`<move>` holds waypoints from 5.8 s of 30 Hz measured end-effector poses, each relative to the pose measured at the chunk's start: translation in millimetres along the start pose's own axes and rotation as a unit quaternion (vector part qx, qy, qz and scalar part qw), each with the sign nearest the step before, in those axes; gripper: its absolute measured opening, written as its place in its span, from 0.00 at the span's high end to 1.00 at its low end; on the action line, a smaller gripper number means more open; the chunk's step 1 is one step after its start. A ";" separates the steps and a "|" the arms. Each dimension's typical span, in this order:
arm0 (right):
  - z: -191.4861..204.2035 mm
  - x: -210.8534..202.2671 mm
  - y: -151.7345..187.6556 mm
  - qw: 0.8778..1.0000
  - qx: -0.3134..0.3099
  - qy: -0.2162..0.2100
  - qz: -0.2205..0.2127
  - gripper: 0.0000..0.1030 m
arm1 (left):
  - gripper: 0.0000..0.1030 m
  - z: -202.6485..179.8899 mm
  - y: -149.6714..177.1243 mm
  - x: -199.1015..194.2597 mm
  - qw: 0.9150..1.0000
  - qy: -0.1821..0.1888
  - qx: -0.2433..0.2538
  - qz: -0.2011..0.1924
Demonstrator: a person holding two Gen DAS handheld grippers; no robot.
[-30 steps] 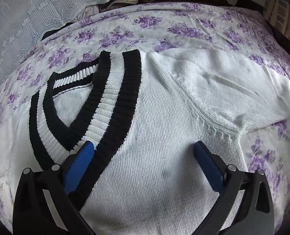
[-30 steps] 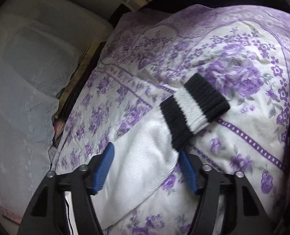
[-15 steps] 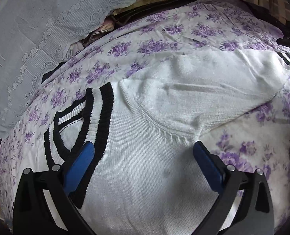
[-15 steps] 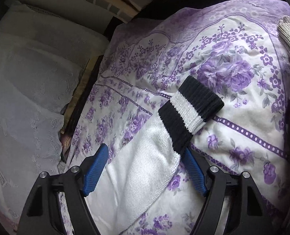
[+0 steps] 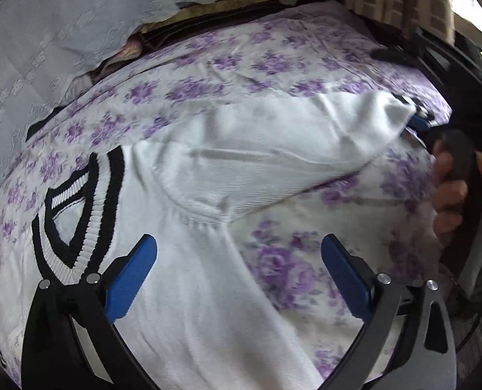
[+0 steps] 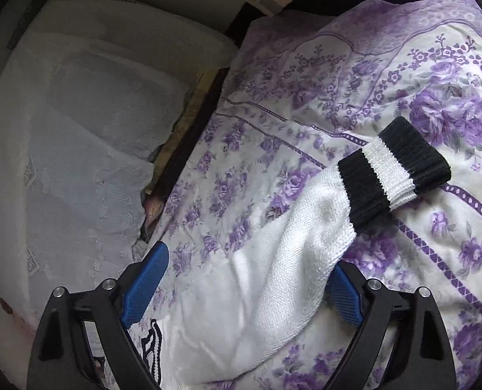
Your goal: Fold small clothes
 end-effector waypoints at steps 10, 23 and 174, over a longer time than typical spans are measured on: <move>-9.6 -5.9 6.4 0.997 0.058 0.025 0.048 0.10 | 0.04 -38.6 34.9 4.8 0.998 -0.017 0.047 0.046; 95.4 -39.3 27.2 0.999 -0.045 0.008 0.026 0.07 | 0.04 -39.1 51.7 -29.7 0.998 -0.013 0.044 0.037; 164.5 77.6 207.9 0.924 -0.286 -0.002 0.253 0.63 | 0.04 210.8 55.1 -7.5 0.970 -0.242 -0.026 0.006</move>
Point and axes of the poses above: each gripper's, at about its wrist camera, not at the fingertips, and x roughly the way its jaws point, z to its left, y to its underside, the point moved 7 cm from there along x, roughly the way its jaws point
